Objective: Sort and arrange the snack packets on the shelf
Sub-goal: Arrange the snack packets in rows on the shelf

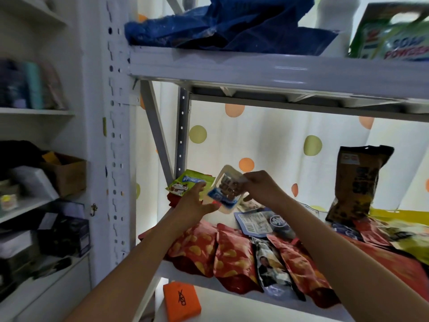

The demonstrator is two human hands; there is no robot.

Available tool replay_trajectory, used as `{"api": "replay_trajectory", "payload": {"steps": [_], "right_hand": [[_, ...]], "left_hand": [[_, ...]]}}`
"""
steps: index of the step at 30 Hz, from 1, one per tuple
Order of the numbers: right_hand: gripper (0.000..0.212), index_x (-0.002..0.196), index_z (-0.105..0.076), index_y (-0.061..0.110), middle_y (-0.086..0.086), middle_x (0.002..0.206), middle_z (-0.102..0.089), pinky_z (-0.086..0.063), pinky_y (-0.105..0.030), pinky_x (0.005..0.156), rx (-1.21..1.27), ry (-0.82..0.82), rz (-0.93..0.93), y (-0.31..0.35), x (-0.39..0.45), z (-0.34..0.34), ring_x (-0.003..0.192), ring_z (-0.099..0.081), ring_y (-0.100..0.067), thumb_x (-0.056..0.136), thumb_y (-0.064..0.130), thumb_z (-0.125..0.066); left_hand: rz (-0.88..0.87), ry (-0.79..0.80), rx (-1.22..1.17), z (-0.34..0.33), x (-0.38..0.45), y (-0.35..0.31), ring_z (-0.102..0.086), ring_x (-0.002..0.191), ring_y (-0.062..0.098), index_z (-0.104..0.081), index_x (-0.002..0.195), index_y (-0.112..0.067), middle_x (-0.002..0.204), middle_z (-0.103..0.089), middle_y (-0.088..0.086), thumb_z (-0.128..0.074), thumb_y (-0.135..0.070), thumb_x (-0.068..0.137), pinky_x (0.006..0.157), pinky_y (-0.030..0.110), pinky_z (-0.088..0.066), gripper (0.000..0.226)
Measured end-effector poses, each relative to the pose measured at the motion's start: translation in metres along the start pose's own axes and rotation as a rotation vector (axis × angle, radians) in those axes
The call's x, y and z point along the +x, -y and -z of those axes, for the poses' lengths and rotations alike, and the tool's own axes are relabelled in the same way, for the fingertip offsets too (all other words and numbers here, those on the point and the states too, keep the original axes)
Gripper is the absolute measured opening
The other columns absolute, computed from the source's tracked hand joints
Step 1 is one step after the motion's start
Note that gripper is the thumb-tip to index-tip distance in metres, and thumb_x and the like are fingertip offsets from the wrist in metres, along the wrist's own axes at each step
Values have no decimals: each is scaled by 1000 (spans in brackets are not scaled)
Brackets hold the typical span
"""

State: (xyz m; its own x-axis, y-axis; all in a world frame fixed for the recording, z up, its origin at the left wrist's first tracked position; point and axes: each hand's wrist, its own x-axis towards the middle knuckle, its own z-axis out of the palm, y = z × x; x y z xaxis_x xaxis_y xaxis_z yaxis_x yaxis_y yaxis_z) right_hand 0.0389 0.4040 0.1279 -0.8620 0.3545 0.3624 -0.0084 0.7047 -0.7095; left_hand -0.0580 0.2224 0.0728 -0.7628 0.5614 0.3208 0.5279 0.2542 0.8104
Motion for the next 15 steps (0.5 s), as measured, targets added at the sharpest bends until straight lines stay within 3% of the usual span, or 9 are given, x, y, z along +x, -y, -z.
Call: {"api": "replay_trajectory", "payload": {"steps": [4, 6, 9, 11, 15], "right_hand": [[18, 98, -70, -6, -18, 78, -69, -53, -37, 62, 250, 38, 16, 24, -18, 12, 69, -68, -24, 95, 5, -56], [16, 100, -69, -6, -17, 78, -67, -54, -37, 60, 329, 63, 16, 30, -24, 14, 68, -67, -27, 94, 3, -57], [13, 99, -68, -4, -17, 77, -65, -55, -35, 56, 449, 112, 9, 38, -32, 12, 68, -64, -29, 94, 0, -57], [13, 101, -68, -4, -14, 77, -66, -54, -32, 54, 492, 148, 27, 42, -37, 9, 66, -63, -25, 94, 0, -58], [22, 111, -66, -7, -20, 91, -70, -56, -30, 59, 563, 245, 79, 44, -45, 9, 74, -65, -24, 91, 1, -62]], "left_hand": [[17, -36, -200, 11, -15, -5, -62, 106, 19, -64, 113, -20, 116, -64, -3, -84, -31, 73, 91, 45, -55, 46], [28, -47, -295, 17, -27, -7, -66, 97, 18, -66, 105, -20, 107, -66, -2, -86, -31, 70, 81, 39, -59, 43], [60, -11, -518, 23, -45, -18, -70, 84, 18, -67, 98, -21, 95, -74, 1, -81, -14, 75, 71, 35, -59, 27], [50, -5, -512, 24, -53, -25, -72, 87, 19, -71, 93, -19, 91, -76, 2, -80, -15, 74, 73, 35, -58, 22], [52, -51, -481, 34, -64, -35, -72, 83, 12, -72, 101, -16, 93, -76, 3, -82, -21, 70, 64, 23, -54, 33]]}}
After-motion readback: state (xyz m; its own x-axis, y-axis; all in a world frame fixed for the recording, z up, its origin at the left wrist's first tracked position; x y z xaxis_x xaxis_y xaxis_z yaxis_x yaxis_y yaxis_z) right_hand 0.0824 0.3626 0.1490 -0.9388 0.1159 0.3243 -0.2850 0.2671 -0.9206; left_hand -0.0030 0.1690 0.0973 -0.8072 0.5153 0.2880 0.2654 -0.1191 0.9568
